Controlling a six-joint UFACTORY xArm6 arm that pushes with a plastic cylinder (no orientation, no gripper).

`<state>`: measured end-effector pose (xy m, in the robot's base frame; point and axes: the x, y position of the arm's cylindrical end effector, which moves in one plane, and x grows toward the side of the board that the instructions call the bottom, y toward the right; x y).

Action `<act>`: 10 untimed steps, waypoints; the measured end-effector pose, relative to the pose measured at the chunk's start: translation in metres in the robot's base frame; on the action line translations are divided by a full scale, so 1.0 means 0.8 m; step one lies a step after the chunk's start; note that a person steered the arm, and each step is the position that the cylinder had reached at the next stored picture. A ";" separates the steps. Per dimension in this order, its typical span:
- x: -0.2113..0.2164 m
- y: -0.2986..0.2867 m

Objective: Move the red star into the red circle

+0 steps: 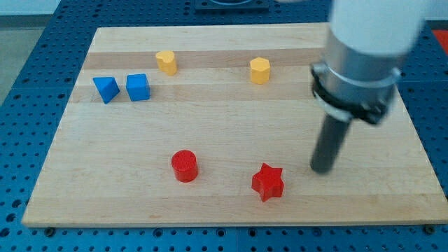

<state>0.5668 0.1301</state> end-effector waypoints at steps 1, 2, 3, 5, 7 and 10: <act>0.035 -0.071; 0.015 -0.153; -0.006 -0.179; -0.045 -0.056; -0.035 -0.175; -0.120 -0.170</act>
<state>0.4706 -0.0060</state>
